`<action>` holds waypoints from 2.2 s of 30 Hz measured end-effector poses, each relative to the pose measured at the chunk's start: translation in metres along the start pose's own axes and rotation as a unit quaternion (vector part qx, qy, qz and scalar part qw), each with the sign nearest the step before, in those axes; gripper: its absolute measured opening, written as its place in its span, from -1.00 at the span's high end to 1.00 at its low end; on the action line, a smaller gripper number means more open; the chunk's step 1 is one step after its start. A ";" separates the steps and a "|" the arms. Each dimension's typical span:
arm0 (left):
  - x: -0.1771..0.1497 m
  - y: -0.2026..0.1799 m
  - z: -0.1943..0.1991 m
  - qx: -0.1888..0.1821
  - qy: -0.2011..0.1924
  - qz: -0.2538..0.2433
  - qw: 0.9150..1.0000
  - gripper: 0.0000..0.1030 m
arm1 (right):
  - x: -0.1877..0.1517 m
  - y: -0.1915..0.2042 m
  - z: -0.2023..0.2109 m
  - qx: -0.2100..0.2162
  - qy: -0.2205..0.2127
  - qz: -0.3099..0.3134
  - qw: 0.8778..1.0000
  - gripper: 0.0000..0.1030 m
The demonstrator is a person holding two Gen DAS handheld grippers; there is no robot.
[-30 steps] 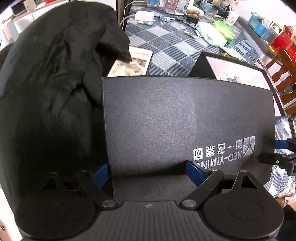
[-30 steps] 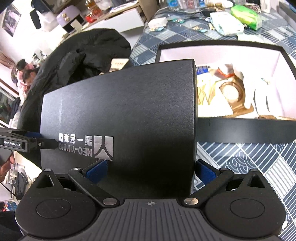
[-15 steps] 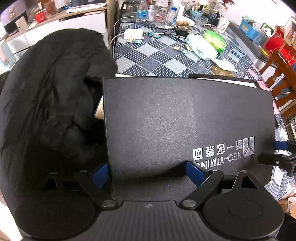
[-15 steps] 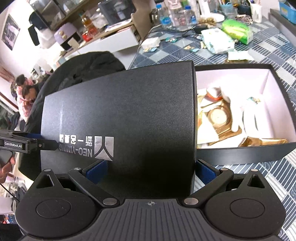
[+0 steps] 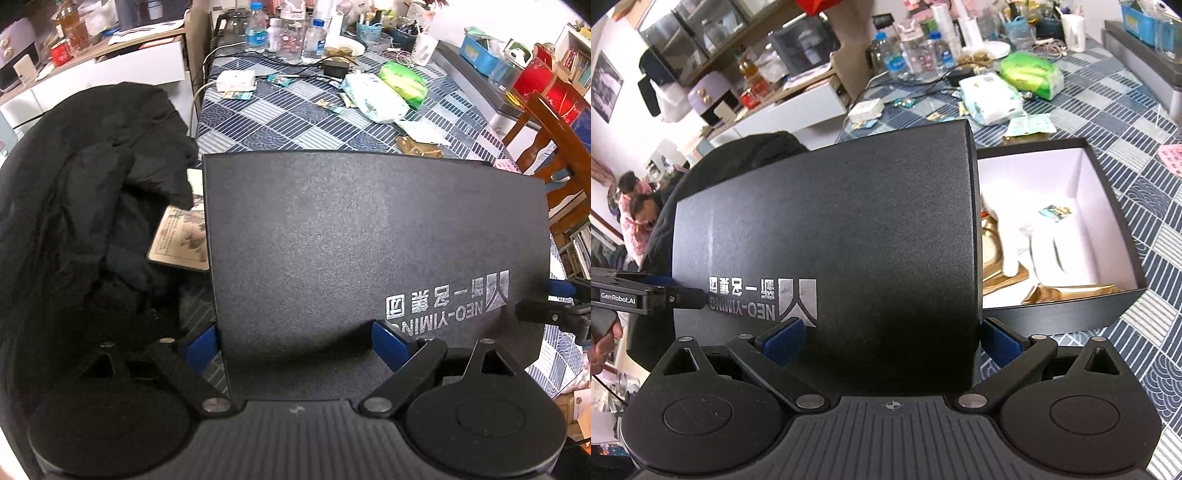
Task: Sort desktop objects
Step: 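Lower the lid onto the box opening with both grippers, then press the lid down over the box rim with both grippers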
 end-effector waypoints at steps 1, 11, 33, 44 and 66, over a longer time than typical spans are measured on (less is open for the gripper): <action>0.001 -0.004 0.000 0.000 -0.001 -0.001 1.000 -1.00 | 0.000 -0.004 0.003 0.000 -0.002 -0.001 1.000 -0.98; 0.010 -0.051 0.003 -0.006 -0.013 -0.016 1.000 -1.00 | 0.004 -0.039 0.034 -0.005 -0.020 -0.008 1.000 -0.98; 0.038 -0.130 -0.011 -0.035 -0.043 -0.025 0.998 -1.00 | 0.026 -0.108 0.083 -0.027 -0.053 0.001 0.998 -0.99; 0.052 -0.146 -0.020 -0.034 -0.049 -0.022 0.998 -1.00 | 0.048 -0.131 0.082 -0.026 -0.069 0.012 0.997 -0.99; 0.075 -0.141 -0.054 -0.019 -0.028 -0.001 0.999 -1.00 | 0.078 -0.151 0.041 -0.009 -0.052 0.014 0.999 -0.99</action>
Point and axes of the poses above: each gripper's, at about its wrist camera, not at the fingertips, and z roughly against the way its jaws point, y to its left, x to its top, the point moved 7 cm from there along -z, roughly the way its jaws point, and after that the axes turned 7 degrees about x, right-handed, at the moved point
